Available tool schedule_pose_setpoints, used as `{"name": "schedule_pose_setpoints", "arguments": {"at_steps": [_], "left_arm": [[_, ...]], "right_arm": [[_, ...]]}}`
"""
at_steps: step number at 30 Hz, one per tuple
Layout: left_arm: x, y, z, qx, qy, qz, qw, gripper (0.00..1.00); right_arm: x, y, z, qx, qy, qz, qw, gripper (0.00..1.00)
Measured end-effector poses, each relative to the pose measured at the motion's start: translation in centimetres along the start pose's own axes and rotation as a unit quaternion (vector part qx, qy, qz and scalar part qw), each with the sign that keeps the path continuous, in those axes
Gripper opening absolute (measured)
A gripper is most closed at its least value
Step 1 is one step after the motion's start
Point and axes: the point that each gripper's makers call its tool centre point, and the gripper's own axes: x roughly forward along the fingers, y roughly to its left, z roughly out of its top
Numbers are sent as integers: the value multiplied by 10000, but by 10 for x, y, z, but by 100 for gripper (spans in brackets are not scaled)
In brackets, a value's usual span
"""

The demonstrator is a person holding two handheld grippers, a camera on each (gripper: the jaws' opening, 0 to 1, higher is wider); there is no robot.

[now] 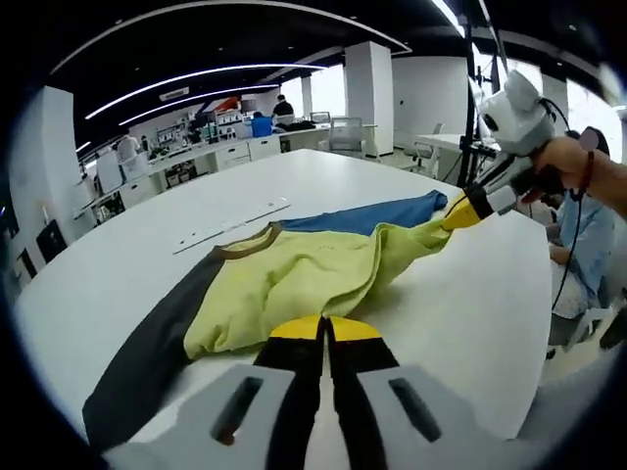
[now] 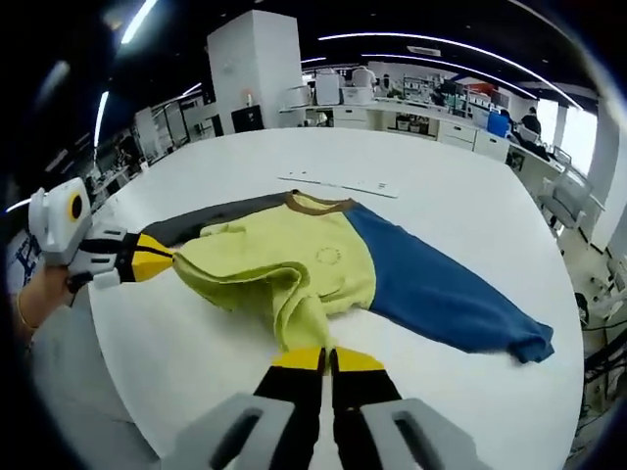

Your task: Fold the garment on the visible template until the final outline fits inside the template.

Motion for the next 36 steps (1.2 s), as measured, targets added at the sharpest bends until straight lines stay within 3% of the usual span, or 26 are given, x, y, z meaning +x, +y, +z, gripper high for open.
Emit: {"name": "schedule_pose_setpoints", "arguments": {"at_steps": [12, 25, 29, 36], "left_arm": [[-42, 6, -11, -57, 109, 136, 9998, 0], [-73, -15, -28, 219, 374, -11, 9991, 0], [-74, -30, -32, 141, 404, -194, 9989, 0], [-49, -71, -40, 254, 523, -571, 9967, 0]], "right_arm": [[-20, 9, -30, 245, 174, 132, 9995, 0], [-32, 21, -64, 556, 480, 276, 9969, 0], [-33, 23, -75, 497, 582, 210, 9968, 0], [-33, 28, -88, 444, 702, 197, 9963, 0]]}}
